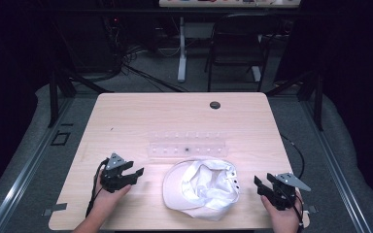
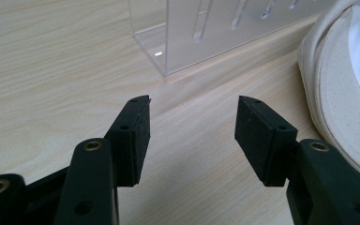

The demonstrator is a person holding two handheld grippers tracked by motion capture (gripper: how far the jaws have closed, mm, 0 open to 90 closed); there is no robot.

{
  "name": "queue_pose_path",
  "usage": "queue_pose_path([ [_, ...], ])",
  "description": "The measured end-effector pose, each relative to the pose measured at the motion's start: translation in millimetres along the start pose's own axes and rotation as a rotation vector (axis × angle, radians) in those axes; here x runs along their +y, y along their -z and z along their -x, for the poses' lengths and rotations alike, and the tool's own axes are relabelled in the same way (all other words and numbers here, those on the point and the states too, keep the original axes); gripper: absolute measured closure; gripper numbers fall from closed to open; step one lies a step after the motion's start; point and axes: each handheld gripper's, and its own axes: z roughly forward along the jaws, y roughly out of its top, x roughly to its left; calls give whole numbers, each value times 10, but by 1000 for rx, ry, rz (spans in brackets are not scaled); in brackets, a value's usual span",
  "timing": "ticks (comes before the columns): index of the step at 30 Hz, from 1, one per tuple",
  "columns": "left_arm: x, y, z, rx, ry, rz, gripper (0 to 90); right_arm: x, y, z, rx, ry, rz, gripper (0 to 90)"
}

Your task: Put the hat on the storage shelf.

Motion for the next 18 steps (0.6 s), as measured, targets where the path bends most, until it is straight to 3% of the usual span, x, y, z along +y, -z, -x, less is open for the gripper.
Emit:
queue_pose_path([
  [13, -1, 28, 1, -2, -3, 1, 463, 12, -4, -11, 8, -1, -18, 456],
  [16, -3, 30, 7, 1, -8, -5, 463, 49, -5, -11, 52, -39, -74, 454],
  [18, -5, 26, 13, 3, -10, -6, 463, 74, -4, -27, 61, -36, -98, 449],
])
